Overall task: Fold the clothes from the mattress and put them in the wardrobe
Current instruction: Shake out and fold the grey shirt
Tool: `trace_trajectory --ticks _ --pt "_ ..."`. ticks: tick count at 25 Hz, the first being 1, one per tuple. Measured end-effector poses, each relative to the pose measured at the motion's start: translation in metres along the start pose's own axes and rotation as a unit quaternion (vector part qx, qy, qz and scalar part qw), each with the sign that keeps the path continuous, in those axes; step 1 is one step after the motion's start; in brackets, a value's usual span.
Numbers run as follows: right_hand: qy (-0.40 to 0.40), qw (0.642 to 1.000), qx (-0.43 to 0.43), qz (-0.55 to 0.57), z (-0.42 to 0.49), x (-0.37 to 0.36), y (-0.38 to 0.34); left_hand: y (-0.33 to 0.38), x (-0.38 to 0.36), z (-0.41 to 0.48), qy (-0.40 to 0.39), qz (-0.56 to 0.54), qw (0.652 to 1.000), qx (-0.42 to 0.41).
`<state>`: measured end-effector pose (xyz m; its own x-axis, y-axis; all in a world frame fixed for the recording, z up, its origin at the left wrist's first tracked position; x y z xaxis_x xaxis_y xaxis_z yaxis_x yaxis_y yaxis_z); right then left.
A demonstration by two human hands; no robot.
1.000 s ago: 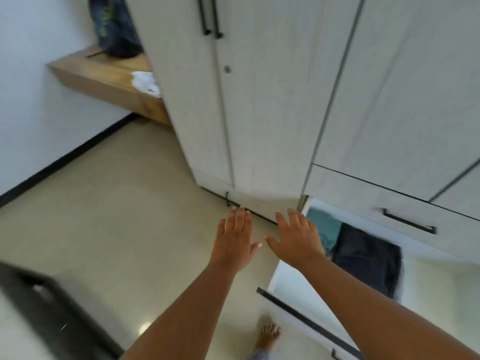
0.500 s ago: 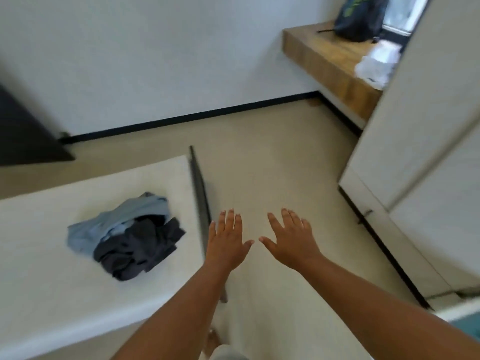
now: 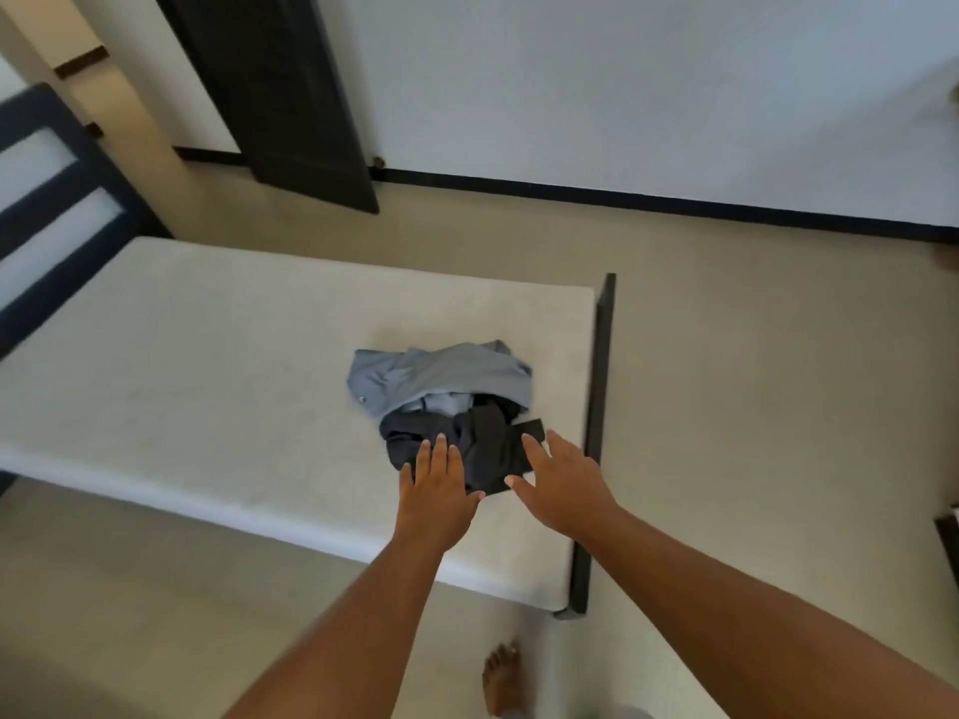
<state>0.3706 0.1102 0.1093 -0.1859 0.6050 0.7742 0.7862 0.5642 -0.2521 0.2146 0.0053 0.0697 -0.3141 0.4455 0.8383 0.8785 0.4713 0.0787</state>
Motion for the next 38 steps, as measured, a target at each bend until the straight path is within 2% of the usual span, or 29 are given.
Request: trace_trajectory --ticks 5,8,14,17,21,27,32,34,36,38 --pt "-0.06 0.995 0.058 -0.06 0.062 0.017 -0.028 -0.04 0.011 0.028 -0.048 -0.048 0.997 0.039" --pt "-0.07 0.991 0.086 -0.08 0.095 0.032 -0.039 -0.056 0.026 0.045 -0.07 -0.095 0.991 0.058" --pt "-0.087 0.992 0.076 -0.056 0.16 0.043 -0.07 -0.096 0.05 0.113 -0.097 -0.129 0.985 0.055" --pt "-0.101 0.993 0.045 -0.033 0.202 0.043 -0.086 -0.131 0.054 0.169 -0.128 -0.102 0.986 0.033" --pt "-0.143 0.987 -0.063 0.043 0.265 0.026 -0.117 -0.181 0.044 0.256 -0.195 -0.062 0.979 -0.024" --pt "-0.152 0.965 -0.128 0.171 0.309 0.017 -0.16 -0.195 0.021 0.332 -0.284 -0.009 0.954 -0.101" --pt "-0.171 0.947 -0.176 0.207 0.308 0.002 -0.164 -0.19 -0.001 0.363 -0.328 0.014 0.937 -0.119" --pt "-0.165 0.94 -0.193 0.228 0.303 -0.002 -0.161 -0.191 -0.001 0.372 -0.304 -0.023 0.945 -0.114" --pt "-0.153 0.936 -0.203 0.244 0.293 0.0 -0.162 -0.195 0.008 0.374 -0.252 -0.137 0.953 -0.096" --pt "-0.136 0.933 -0.208 0.259 0.286 0.005 -0.168 -0.201 0.032 0.367 -0.195 -0.272 0.941 -0.05"
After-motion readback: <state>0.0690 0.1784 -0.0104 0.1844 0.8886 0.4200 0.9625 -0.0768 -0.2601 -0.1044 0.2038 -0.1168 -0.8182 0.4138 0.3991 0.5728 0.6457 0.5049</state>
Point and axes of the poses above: each hand's wrist, its own z-axis towards the middle knuckle, its own x-axis out of the back of the hand, y = z × x, the point moved 3 cm from there along z, towards the middle knuckle, and after that the axes turned 14 degrees about -y, right-handed, at the moved point
